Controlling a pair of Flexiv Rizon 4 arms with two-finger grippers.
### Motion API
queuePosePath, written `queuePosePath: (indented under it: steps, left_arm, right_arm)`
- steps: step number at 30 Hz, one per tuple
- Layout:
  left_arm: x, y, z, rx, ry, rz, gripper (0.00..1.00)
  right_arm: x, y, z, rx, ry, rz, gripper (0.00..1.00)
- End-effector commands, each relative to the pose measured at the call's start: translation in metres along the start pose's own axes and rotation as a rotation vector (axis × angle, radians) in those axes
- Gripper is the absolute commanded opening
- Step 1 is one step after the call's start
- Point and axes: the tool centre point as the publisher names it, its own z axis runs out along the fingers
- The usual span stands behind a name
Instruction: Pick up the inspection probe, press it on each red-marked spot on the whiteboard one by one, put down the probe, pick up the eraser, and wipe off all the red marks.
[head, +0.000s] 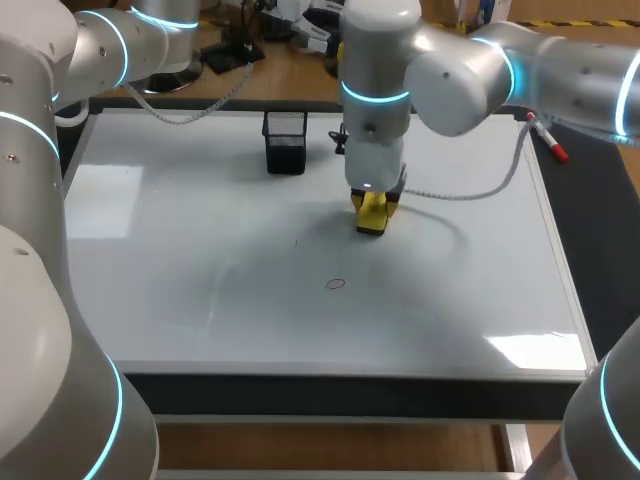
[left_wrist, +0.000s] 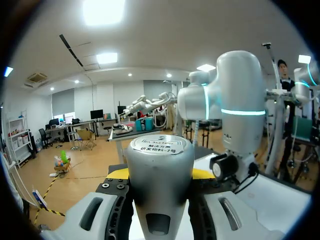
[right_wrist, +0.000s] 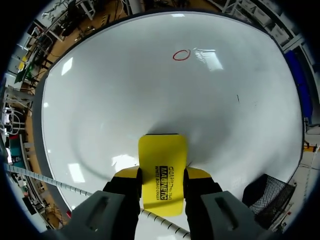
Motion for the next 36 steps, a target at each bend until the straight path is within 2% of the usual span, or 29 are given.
queuePosePath:
  steps: [1,11,22,28,36]
  left_arm:
    - [-0.007,0.002,-0.002,0.007,0.319,-0.001,0.00]
    - [-0.007,0.002,-0.002,0.007,0.319,-0.001,0.00]
    - [-0.007,0.002,-0.002,0.007,0.319,-0.001,0.00]
    - [-0.007,0.002,-0.002,0.007,0.319,-0.001,0.00]
    - [-0.007,0.002,-0.002,0.007,0.319,-0.001,0.00]
  right_arm:
    - [0.023,-0.001,-0.017,0.006,-0.058,0.032,0.00]
    - [0.083,-0.014,-0.044,0.060,-0.062,0.156,0.00]
    - [0.151,-0.020,-0.050,0.086,-0.049,0.305,0.00]
    - [0.161,-0.019,-0.050,0.089,-0.041,0.318,0.00]
    - [0.159,-0.020,-0.047,0.079,-0.053,0.319,0.00]
